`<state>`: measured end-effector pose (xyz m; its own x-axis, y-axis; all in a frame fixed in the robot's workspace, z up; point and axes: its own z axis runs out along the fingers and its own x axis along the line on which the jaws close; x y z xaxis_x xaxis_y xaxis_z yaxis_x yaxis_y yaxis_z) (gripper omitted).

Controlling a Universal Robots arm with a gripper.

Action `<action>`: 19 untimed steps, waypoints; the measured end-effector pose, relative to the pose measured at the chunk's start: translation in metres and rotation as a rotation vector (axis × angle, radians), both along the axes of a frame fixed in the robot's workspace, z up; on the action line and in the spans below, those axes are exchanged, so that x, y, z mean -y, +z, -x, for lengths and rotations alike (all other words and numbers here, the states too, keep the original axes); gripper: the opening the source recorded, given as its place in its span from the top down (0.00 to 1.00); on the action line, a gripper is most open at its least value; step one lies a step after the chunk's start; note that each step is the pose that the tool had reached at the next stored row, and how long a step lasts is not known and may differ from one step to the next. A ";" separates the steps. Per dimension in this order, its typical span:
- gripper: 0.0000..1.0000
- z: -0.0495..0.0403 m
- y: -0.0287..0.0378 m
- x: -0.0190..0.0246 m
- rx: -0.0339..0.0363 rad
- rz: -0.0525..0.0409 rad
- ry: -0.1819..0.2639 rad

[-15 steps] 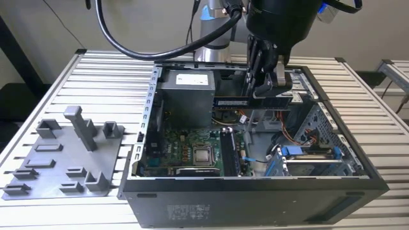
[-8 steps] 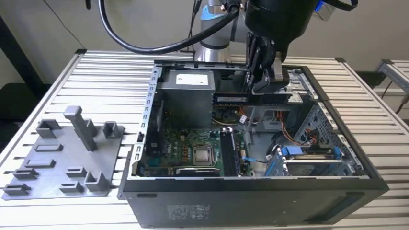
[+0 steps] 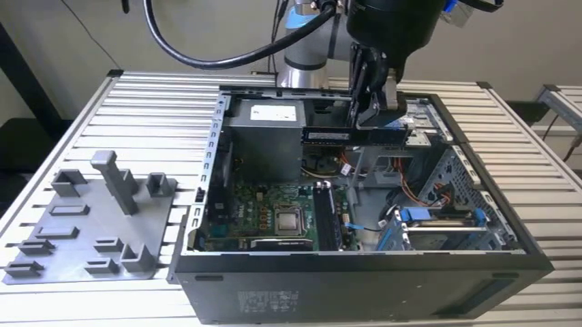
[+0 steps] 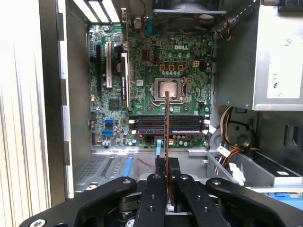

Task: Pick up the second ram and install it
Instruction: 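Pick up the second ram and move it above second insertion slot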

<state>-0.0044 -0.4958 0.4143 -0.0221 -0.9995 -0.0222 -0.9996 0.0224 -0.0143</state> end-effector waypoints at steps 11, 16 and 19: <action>0.86 0.0000 -0.0004 -0.0265 0.0000 0.0001 -0.006; 0.86 0.0000 -0.0006 -0.0386 0.0000 0.0000 -0.006; 0.86 0.0000 -0.0007 -0.0450 0.0000 0.0001 -0.006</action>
